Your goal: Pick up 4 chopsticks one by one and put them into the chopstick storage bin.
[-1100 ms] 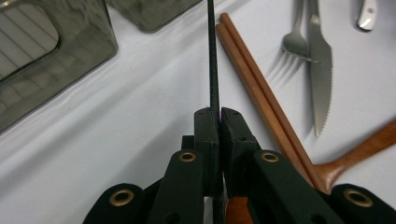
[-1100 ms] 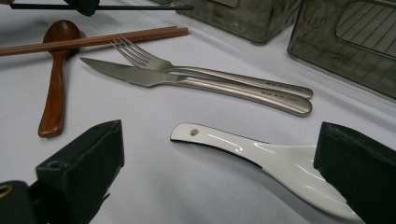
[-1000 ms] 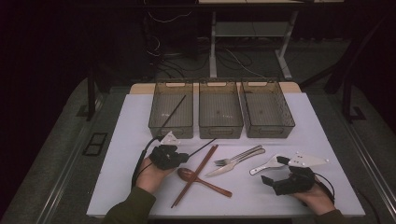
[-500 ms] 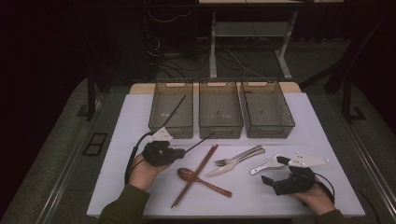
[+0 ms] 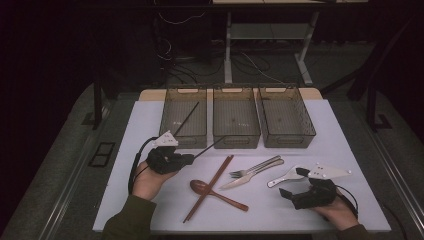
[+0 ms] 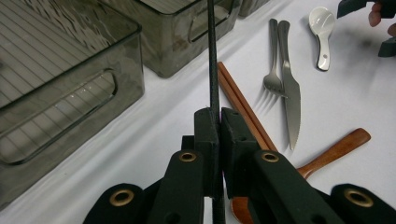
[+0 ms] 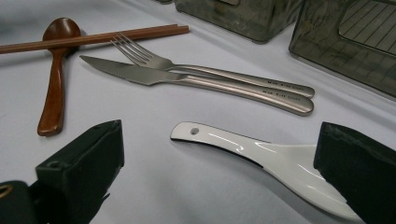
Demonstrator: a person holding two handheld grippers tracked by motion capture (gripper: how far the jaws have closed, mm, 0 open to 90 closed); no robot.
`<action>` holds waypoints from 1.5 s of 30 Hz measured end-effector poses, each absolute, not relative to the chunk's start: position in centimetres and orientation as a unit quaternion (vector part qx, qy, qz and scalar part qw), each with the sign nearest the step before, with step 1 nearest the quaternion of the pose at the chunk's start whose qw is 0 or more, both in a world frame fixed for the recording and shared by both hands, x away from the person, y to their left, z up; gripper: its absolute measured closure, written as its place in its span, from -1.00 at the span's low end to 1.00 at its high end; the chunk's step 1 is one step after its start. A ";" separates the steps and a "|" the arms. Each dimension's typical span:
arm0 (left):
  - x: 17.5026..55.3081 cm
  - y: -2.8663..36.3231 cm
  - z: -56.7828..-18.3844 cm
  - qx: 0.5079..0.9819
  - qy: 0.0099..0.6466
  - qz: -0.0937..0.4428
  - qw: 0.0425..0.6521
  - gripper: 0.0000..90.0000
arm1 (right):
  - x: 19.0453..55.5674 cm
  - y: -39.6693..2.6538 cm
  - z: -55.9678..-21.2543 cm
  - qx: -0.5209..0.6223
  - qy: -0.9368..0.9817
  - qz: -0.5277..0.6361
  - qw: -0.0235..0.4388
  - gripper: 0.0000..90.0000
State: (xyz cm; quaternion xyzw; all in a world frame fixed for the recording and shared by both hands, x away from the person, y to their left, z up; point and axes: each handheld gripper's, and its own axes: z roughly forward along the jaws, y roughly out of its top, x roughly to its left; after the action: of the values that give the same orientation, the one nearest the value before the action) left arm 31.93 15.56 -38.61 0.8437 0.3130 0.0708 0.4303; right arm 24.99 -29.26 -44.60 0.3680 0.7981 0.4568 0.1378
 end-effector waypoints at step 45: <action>41.6 15.6 -34.3 0.816 0.362 0.125 0.434 0.88 | 24.9 -29.3 -44.6 0.370 0.797 0.456 0.140 -0.97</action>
State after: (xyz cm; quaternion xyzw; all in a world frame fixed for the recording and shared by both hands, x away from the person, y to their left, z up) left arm 41.59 15.56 -34.25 0.8158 0.3617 0.1245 0.4337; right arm 24.89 -29.31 -44.64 0.3704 0.7970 0.4561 0.1399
